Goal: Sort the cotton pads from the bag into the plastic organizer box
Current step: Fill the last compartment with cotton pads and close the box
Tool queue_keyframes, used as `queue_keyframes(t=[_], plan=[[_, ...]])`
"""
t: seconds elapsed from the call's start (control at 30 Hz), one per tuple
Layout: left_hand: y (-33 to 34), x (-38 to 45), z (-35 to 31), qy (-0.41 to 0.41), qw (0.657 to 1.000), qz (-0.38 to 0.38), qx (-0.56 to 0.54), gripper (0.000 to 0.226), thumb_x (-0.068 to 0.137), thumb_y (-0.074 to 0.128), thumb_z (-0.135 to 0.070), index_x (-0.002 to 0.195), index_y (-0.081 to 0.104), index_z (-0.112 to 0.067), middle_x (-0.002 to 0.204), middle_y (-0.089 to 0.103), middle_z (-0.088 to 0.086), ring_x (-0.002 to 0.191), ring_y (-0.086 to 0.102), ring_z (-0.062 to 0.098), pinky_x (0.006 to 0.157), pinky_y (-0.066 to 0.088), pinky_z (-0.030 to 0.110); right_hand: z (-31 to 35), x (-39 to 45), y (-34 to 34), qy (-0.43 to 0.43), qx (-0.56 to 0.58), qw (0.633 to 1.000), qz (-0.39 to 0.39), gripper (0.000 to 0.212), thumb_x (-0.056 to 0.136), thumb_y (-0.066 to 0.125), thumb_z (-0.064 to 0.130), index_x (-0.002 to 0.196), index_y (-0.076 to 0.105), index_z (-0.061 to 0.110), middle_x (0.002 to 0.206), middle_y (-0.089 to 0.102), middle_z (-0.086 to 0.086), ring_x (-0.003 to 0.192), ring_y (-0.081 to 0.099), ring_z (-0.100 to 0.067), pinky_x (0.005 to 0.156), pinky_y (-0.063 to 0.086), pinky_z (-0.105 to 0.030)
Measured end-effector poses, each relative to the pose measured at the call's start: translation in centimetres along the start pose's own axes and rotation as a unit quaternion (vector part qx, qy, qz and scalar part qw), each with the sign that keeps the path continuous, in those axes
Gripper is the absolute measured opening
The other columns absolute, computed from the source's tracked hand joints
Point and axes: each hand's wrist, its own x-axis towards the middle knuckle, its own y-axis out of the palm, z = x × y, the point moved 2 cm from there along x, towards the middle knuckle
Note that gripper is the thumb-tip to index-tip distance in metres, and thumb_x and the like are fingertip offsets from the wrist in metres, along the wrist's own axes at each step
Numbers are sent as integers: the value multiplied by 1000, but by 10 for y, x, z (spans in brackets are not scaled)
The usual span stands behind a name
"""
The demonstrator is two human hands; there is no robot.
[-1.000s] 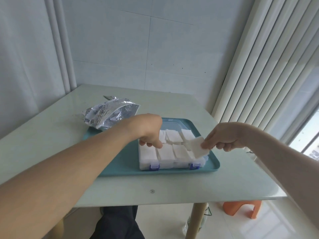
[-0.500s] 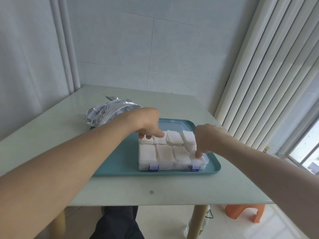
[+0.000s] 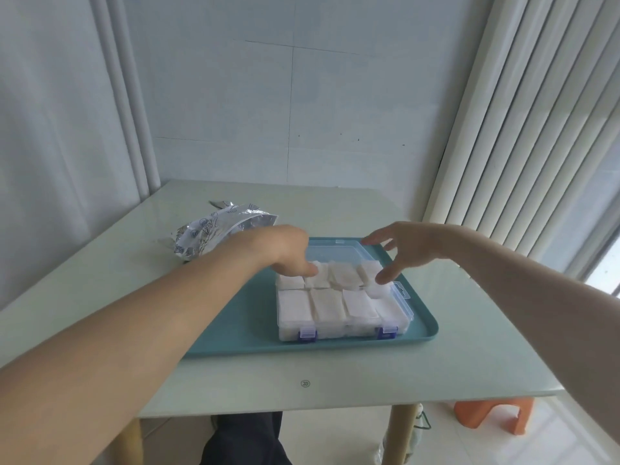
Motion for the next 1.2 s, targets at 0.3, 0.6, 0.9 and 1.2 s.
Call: queue_keyframes(t=[0.3,0.6,0.9,1.2], plan=[[6,2,-1,22,998,42,49,59,93,55,-58,120,58,-5,111,62,6,99,59,27,79,47,33,2,21,10,-72,-31,997,-5,61,70,90,36,126,68,30,126,66,9,120,60,-14,109,42,-35],[14,9,1,30,998,17,50,45,91,61,-54,91,57,-9,90,60,4,86,57,27,72,46,32,-7,20,-6,-111,117,982,-96,25,76,86,9,97,78,21,91,76,3,83,74,-15,78,61,-29],[14,12,8,27,999,14,43,51,83,74,-47,111,62,-7,110,64,7,97,63,27,80,51,33,-11,-8,11,-79,190,974,94,25,73,86,-1,89,69,6,77,73,-13,67,72,-23,66,56,-24],[13,15,17,29,999,16,27,52,79,78,-46,106,64,-3,100,67,9,88,64,29,77,51,34,-1,-17,33,-76,66,994,-43,25,63,95,23,71,72,24,72,75,12,70,72,-9,69,56,-23]])
